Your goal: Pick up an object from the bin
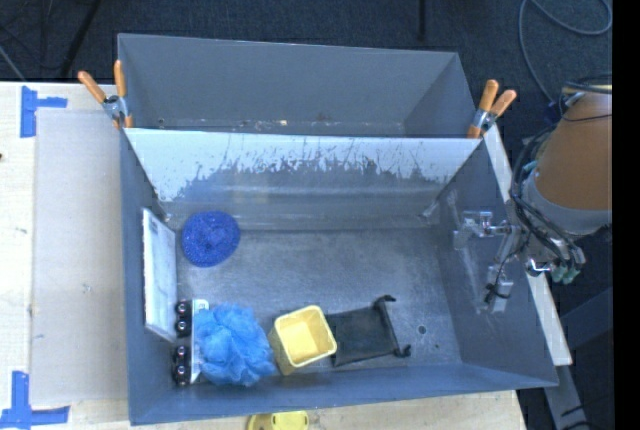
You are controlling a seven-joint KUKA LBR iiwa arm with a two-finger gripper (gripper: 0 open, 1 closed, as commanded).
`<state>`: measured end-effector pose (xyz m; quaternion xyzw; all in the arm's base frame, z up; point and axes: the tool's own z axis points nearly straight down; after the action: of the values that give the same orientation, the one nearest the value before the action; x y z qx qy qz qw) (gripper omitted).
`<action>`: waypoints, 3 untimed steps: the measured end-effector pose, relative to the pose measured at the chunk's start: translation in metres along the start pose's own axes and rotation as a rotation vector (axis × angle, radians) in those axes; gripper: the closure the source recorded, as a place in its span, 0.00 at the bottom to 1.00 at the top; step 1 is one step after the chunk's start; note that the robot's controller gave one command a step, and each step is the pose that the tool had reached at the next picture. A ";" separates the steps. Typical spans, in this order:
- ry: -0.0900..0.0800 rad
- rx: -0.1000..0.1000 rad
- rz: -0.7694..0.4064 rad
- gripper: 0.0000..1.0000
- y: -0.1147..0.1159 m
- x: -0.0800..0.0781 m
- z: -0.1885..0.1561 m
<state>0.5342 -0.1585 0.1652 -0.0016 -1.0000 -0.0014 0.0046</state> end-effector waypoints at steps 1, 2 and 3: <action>-0.007 0.002 -0.005 0.00 0.001 -0.002 -0.004; -0.012 0.006 -0.281 0.00 0.051 0.015 0.044; -0.002 -0.001 -0.460 0.00 0.094 0.022 0.081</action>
Offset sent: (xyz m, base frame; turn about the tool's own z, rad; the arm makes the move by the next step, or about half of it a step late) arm -0.0346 0.1073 -0.0952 -0.5645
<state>0.5113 -0.0641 0.0851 0.2263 -0.9741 -0.0028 0.0030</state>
